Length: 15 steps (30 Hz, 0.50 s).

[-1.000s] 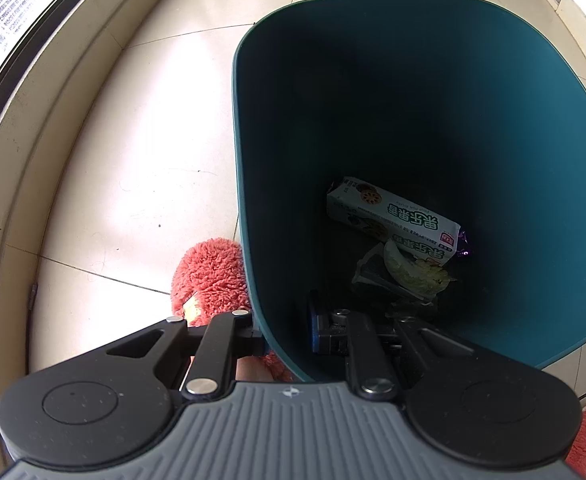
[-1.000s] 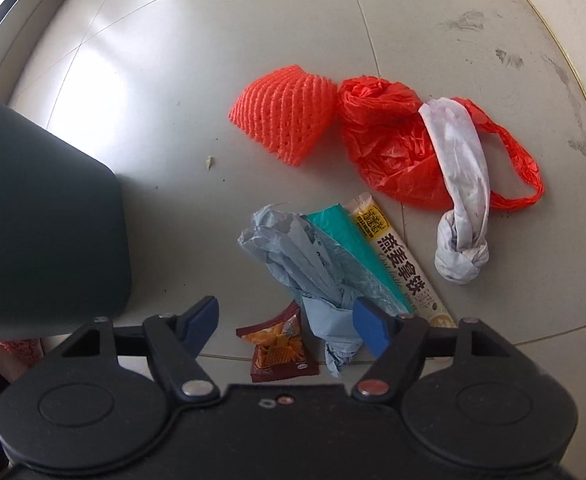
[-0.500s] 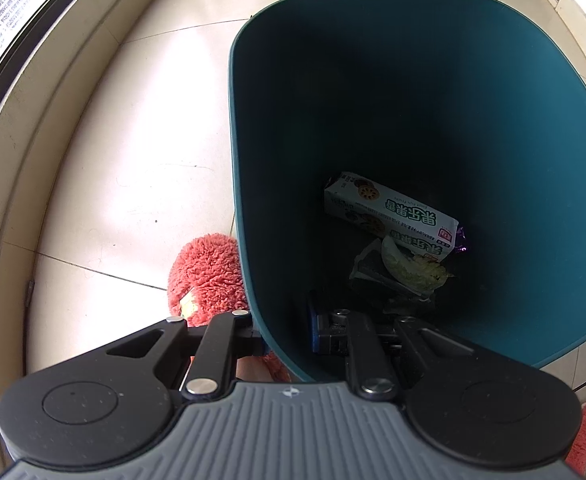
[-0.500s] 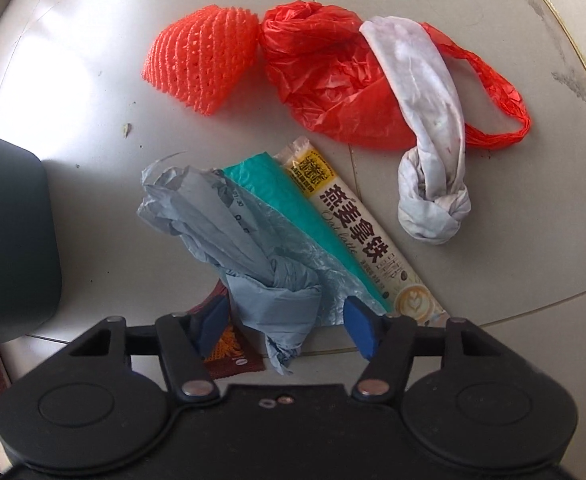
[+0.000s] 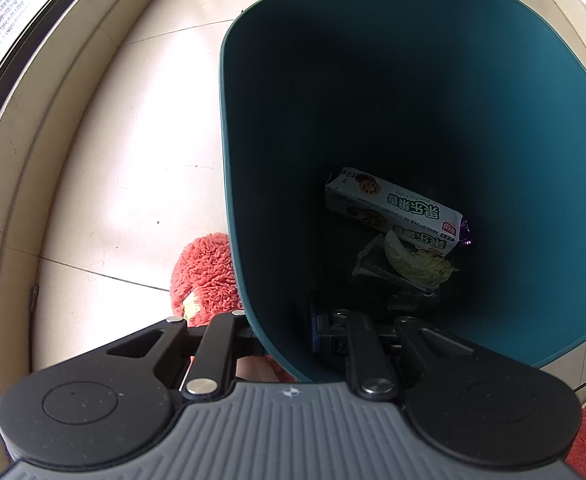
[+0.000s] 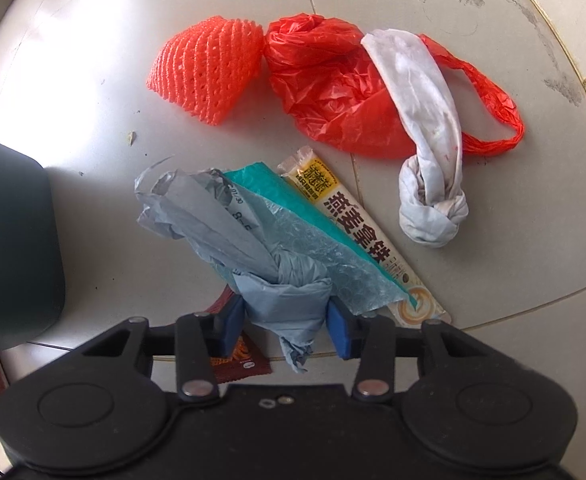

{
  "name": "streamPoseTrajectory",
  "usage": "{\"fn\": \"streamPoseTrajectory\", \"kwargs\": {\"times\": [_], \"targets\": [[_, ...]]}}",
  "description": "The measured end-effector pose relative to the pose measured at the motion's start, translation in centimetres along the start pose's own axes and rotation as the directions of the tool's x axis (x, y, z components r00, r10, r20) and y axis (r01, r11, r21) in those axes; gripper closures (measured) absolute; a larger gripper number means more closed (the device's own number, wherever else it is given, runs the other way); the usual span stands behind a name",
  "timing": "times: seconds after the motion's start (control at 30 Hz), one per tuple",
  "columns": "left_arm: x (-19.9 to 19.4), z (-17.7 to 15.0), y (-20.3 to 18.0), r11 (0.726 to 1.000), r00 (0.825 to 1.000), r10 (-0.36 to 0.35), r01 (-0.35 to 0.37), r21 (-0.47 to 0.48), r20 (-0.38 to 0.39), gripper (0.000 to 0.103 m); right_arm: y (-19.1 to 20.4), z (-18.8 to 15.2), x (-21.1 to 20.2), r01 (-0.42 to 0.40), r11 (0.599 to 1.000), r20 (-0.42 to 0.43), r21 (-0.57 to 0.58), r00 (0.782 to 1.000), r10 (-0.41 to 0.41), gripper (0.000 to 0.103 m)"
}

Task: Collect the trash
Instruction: 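Grasp the grey-blue plastic bag with the right tool, then carry the grey-blue bag over the teal bin and release it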

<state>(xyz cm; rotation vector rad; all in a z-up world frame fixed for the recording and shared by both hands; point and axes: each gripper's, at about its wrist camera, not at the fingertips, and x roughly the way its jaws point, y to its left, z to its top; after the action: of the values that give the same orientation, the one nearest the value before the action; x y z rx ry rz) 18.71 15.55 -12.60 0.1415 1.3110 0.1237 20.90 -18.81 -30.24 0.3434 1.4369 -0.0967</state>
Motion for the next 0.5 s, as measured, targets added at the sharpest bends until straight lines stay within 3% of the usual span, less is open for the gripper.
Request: {"fn": "streamPoseTrajectory", "kwargs": {"times": [0.5], "targets": [[-0.7,-0.2,-0.2,1.000,0.999,0.016,-0.016,0.008,0.028,0.087,1.8,0.4,-8.9,0.018,0.996,0.101,-0.091,0.995,-0.009,0.060]]}}
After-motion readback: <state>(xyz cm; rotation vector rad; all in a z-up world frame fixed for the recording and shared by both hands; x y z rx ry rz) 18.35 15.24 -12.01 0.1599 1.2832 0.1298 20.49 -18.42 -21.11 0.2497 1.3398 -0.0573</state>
